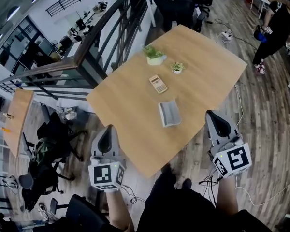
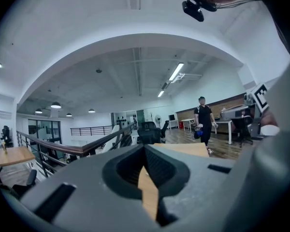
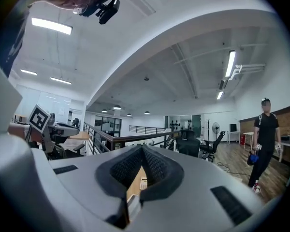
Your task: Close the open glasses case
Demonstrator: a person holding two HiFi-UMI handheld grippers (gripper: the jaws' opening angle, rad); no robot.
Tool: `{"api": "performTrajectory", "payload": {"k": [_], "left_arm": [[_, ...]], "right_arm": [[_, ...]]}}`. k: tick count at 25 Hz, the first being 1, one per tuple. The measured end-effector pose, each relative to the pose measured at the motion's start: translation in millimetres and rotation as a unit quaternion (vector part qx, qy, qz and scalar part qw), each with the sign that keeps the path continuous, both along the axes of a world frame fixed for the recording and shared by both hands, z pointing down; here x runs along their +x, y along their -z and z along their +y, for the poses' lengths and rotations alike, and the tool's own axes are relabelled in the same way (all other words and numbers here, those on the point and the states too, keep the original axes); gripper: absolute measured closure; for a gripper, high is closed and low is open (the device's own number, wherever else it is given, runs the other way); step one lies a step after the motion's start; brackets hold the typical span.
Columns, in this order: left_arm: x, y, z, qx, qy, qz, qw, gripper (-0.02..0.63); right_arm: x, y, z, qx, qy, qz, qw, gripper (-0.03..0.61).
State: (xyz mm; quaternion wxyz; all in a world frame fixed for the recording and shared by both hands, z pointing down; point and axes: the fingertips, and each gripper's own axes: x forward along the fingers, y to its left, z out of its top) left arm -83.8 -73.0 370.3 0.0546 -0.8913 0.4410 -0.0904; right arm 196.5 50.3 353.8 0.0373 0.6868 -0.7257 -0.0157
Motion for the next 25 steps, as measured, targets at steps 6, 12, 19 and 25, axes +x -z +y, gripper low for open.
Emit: {"api": "performTrajectory", "payload": {"k": [6, 12, 19, 25], "left_arm": [[-37, -15, -74, -0.022, 0.028, 0.017, 0.9992, 0.615], [-46, -25, -114, -0.040, 0.027, 0.020, 0.9986, 0.615], [-30, -42, -136, -0.054, 0.025, 0.027, 0.9979, 0.615], [11, -38, -137, -0.058, 0.022, 0.028, 0.9977, 0.615]], "right_arm": [[-24, -13, -81, -0.032, 0.017, 0.012, 0.999, 0.566], [-47, -22, -128, -0.057, 0.030, 0.018, 0.998, 0.566], [-30, -31, -152, -0.073, 0.015, 0.025, 0.997, 0.566], [-1, -43, -159, -0.087, 0.020, 0.013, 0.996, 0.566]]}}
